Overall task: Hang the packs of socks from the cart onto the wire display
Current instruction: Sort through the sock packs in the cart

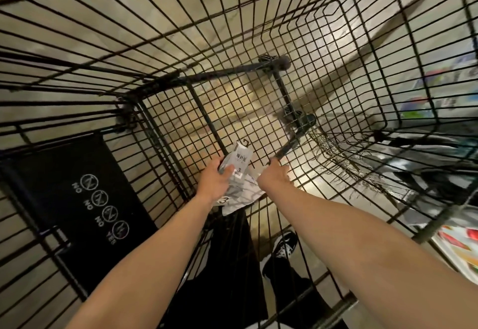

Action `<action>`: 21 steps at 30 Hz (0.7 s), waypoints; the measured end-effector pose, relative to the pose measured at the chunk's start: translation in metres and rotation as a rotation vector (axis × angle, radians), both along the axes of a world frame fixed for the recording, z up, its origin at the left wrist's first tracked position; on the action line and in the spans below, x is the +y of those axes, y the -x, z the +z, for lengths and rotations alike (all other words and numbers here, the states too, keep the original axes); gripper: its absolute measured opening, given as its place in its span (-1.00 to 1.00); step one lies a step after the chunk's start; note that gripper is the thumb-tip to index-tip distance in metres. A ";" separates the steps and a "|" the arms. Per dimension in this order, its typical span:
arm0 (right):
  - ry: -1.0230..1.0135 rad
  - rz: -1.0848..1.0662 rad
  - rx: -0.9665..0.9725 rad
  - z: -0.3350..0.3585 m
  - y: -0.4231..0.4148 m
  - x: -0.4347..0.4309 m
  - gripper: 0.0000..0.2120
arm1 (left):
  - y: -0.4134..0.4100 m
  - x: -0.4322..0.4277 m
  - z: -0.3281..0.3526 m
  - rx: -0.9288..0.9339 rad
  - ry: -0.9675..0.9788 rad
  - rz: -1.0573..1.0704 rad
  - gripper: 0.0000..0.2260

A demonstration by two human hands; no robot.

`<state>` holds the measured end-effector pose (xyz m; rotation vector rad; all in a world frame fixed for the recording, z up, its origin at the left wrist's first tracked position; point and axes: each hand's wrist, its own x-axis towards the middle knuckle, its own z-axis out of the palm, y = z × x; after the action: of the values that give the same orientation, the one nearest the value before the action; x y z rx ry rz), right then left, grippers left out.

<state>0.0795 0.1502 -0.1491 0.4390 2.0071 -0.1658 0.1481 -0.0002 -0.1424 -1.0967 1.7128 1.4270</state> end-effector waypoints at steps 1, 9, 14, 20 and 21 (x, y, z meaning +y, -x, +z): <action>-0.003 0.025 0.022 -0.001 0.000 0.003 -0.46 | 0.000 0.000 0.000 0.005 0.003 -0.003 -0.77; 0.000 0.083 0.140 0.032 0.026 -0.018 -0.72 | 0.007 0.002 0.013 0.060 0.021 0.094 -0.78; 0.157 0.136 0.355 0.081 0.048 -0.012 -0.80 | 0.026 0.000 0.050 0.128 0.083 0.119 -0.78; 0.236 0.170 0.564 0.149 0.064 -0.003 -0.84 | 0.046 0.009 0.117 0.291 0.087 0.151 -0.78; 0.279 0.128 0.598 0.163 0.065 0.002 -0.83 | 0.048 0.013 0.129 0.314 0.075 0.163 -0.79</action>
<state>0.0145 0.1520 0.0140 0.0792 2.5374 -0.5408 0.0999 0.0124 -0.0130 -1.1197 1.9439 1.7228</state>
